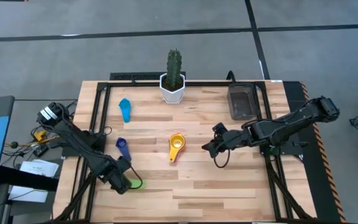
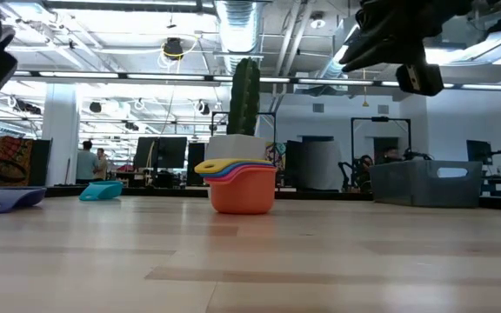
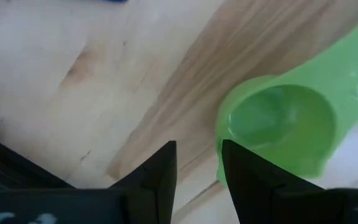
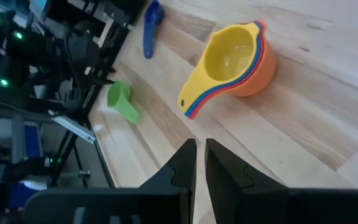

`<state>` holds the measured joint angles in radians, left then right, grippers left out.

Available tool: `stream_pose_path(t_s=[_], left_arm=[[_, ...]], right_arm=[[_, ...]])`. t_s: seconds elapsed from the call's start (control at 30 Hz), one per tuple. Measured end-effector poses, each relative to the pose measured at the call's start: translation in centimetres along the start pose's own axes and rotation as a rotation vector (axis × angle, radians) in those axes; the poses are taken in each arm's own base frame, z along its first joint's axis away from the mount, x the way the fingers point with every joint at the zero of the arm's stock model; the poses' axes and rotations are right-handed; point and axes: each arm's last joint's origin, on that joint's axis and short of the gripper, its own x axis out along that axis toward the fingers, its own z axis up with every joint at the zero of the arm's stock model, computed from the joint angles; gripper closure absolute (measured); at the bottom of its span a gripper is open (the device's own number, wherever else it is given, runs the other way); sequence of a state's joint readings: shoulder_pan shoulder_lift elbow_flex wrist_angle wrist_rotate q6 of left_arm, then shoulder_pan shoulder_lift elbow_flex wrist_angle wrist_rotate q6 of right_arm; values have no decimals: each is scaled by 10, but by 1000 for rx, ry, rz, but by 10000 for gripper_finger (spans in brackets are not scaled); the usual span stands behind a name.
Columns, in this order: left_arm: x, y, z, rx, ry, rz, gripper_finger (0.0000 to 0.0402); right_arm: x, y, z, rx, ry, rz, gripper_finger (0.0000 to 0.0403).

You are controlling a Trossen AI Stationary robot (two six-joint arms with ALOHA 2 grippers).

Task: Nest measuring cups in basket
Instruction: Stack the green measuring cup on top of the yellow measuring cup

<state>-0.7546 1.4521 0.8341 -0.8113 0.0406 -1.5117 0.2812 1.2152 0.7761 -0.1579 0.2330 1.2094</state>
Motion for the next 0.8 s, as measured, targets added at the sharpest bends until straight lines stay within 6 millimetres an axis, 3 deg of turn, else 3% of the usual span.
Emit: stream_pose_path(t_s=[0.37,0.63,0.8], left_arm=[[6,2,-1,211,-39,-9,300],[6,2,0,269,-66,-6,389],[6,1,0,324,-70,-10,393]], right_arm=[[0,6,-8,97,-55,25,345],[33,13,-22,144,-53,106,345],[55,18,-32,162,-62,185,345]])
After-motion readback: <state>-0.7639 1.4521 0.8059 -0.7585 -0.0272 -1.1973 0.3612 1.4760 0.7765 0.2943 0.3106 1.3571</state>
